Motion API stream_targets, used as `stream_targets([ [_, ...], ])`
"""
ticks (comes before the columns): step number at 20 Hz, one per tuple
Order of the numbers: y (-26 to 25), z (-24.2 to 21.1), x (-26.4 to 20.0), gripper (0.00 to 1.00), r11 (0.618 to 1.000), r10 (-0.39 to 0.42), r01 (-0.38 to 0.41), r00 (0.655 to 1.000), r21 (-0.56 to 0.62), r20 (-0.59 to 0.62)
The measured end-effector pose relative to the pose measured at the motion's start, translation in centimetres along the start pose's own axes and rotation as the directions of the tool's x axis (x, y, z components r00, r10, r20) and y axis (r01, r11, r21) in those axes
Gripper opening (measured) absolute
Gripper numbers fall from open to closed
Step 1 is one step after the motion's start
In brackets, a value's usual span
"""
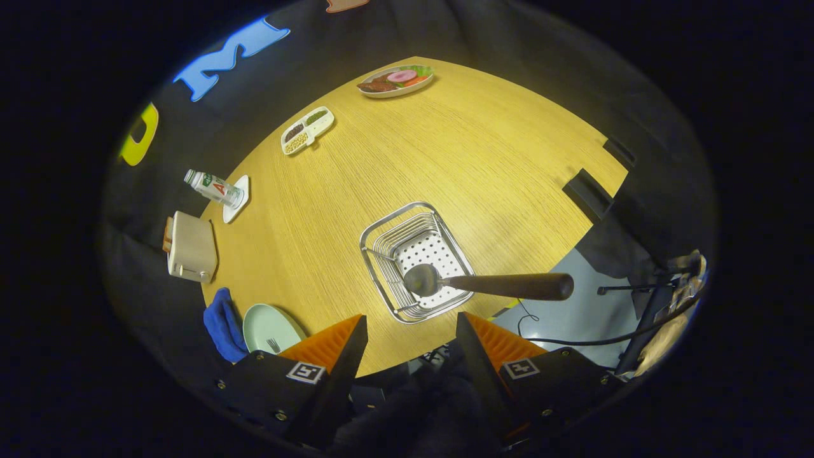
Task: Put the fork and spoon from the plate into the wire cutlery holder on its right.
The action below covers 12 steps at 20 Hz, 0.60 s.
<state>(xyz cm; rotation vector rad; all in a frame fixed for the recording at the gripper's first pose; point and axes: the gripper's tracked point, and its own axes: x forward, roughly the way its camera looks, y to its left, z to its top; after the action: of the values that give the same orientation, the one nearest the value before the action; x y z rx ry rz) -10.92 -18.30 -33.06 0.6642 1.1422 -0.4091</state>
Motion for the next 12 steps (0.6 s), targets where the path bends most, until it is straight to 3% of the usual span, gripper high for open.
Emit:
stream_targets([
  [12, 2.2, -1.0, 0.7, 0.86, 0.999, 0.012, -0.013, 1.0, -0.039, -0.026],
])
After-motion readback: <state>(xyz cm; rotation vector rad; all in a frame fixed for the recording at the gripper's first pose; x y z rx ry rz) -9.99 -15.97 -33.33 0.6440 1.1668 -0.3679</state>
